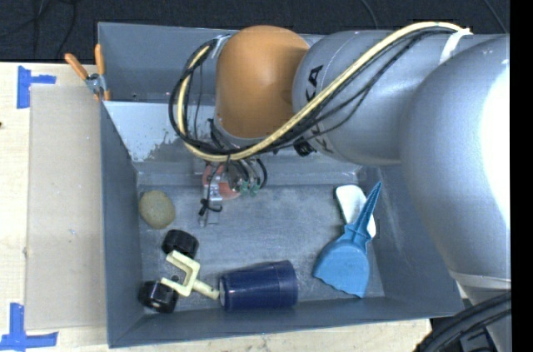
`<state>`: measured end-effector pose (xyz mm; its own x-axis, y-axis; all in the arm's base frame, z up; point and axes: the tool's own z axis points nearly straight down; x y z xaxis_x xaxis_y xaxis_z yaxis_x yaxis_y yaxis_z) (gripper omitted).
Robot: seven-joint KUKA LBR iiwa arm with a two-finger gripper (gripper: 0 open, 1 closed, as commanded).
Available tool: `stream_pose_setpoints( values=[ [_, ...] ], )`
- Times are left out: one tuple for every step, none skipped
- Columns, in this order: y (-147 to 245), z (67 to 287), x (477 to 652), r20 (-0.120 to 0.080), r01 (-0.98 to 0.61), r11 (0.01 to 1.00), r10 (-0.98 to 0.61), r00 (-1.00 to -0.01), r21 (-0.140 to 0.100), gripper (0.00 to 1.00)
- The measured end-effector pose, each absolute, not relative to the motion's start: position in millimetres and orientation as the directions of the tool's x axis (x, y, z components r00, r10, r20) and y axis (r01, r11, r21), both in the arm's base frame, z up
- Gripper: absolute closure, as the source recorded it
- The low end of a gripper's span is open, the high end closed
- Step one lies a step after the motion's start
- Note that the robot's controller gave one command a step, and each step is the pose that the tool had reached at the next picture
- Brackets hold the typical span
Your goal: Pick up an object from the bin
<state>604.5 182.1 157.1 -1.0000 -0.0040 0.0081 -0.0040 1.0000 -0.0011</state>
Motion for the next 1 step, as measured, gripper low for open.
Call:
stream_pose_setpoints(
  values=[
    [181.0,162.0,605.9,0.002,0.0,1.0,0.0,-1.0,0.0,0.0]
  ],
)
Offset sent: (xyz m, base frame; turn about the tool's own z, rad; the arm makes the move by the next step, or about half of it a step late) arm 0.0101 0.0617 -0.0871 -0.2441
